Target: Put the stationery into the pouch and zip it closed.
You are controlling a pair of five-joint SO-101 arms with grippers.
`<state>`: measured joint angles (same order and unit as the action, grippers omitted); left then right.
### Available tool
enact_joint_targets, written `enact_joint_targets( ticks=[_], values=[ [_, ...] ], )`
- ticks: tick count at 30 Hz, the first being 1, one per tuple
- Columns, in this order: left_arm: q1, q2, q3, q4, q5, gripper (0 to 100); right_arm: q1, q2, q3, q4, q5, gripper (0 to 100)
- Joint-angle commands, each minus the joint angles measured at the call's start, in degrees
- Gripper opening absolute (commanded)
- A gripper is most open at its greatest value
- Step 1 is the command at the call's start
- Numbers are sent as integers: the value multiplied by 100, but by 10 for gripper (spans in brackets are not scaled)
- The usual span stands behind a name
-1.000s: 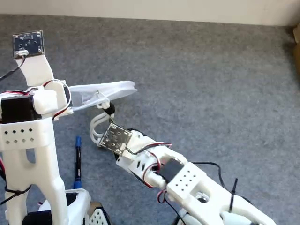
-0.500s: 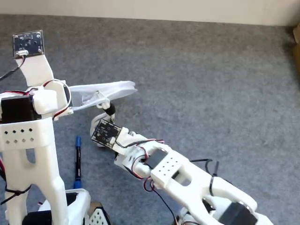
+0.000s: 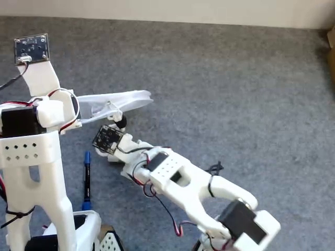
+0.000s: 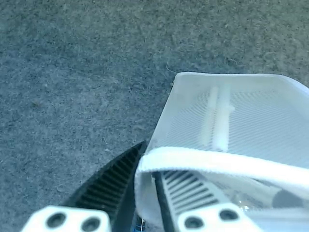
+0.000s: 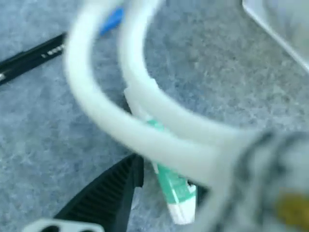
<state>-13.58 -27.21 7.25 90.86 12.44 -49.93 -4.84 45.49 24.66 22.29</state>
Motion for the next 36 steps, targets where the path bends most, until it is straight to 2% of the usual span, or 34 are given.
enact_joint_targets(
  ticks=[1,7,10,15,25,28,32,36],
  values=[
    [-84,22,-66,-79,62,11,198,215,-497,31,70,146],
    [-84,22,-57,-79,62,11,215,576,-576,48,132,142],
    [-84,22,-57,-79,62,11,215,655,-532,92,826,130],
    [-84,22,-57,-70,53,11,251,620,-585,1226,1767,0],
    [-84,22,-57,-70,53,11,418,620,-1640,3793,2180,18],
    [-84,22,-57,-70,53,11,391,620,-2105,4453,2180,77],
    [-84,22,-57,-70,53,11,215,620,-2360,4699,2171,200],
    [-84,22,-57,-79,53,11,-127,664,-2352,4611,2171,202]
  ],
)
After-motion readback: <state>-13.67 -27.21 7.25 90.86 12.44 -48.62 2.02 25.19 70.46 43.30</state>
